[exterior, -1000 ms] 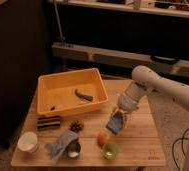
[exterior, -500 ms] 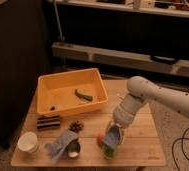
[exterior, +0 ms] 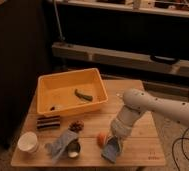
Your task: Place sponge in plastic cup
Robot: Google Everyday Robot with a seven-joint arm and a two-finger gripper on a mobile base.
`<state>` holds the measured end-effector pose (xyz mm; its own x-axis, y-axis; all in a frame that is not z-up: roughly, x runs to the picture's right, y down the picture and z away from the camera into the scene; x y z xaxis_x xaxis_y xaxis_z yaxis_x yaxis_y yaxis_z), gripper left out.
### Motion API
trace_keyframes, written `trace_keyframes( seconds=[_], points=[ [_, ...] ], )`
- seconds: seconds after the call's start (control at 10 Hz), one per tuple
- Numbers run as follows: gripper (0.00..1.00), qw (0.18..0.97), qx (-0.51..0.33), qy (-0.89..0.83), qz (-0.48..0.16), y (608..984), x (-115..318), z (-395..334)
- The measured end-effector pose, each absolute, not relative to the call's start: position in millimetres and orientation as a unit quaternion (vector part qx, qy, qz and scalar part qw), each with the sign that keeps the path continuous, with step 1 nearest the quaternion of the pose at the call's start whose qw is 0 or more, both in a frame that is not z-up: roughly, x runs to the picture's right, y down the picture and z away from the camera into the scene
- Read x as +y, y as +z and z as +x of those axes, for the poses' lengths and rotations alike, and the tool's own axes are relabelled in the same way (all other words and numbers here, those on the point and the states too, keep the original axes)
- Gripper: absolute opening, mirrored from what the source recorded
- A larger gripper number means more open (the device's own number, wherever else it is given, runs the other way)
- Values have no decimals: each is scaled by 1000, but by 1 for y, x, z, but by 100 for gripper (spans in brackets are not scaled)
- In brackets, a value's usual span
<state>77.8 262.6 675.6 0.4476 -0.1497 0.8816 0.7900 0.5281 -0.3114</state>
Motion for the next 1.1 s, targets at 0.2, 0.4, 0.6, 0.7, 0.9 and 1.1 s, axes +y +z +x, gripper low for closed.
trace_keyframes(
  seconds=[0.2,0.4,0.6,0.7,0.9,1.1],
  points=[
    [0,761,-426,-318,-372,680,262,73],
    [1,758,-428,-324,-370,682,260,69],
    [19,751,-431,-333,-373,683,263,64],
    [28,749,-432,-337,-373,684,264,64],
    [51,749,-426,-346,-371,684,264,66],
    [76,764,-410,-345,-360,681,249,74]
  ],
)
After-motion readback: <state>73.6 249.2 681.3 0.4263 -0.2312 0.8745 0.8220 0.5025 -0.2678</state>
